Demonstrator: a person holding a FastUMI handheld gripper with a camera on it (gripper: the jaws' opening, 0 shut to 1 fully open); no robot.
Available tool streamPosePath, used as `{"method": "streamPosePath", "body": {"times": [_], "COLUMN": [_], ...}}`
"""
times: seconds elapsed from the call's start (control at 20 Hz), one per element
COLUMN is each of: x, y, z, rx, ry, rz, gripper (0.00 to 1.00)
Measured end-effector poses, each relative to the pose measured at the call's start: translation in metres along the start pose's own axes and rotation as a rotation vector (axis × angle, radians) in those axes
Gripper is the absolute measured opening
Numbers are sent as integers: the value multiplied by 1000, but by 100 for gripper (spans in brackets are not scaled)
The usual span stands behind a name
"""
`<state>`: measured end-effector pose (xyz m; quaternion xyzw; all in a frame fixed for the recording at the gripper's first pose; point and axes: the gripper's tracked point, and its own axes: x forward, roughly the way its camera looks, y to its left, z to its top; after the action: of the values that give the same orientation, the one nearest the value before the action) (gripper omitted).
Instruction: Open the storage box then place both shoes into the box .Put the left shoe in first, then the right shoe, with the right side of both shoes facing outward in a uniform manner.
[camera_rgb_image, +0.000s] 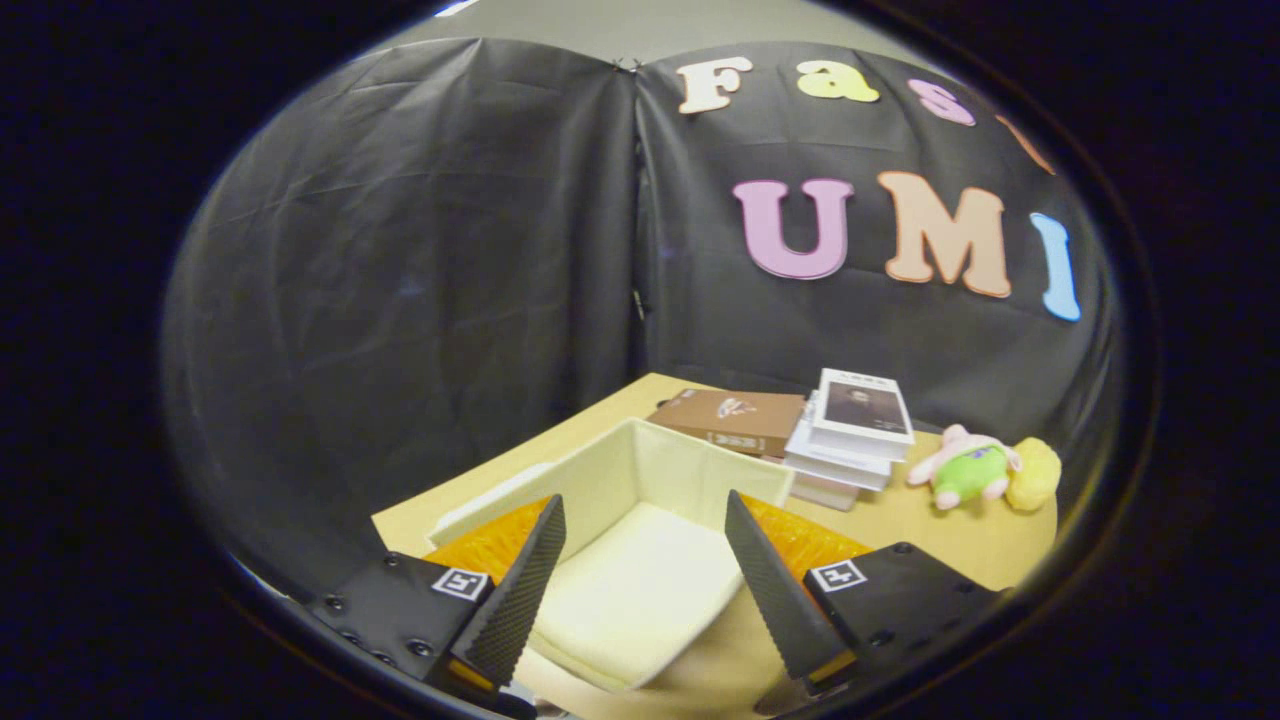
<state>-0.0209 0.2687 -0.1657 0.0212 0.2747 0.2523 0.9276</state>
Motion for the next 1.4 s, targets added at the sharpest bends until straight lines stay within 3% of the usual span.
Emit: {"method": "streamPosePath", "body": {"times": [0.3, 0.55, 1.2, 1.4], "x": [-32, -52, -57, -46], "y": [-93, -148, -193, -198], "z": [-24, -67, -206, -221], "rx": [47, 64, 268, 325], "ry": [36, 116, 402, 440], "rz": [-151, -216, -227, -240], "gripper": [100, 100, 99, 83]}}
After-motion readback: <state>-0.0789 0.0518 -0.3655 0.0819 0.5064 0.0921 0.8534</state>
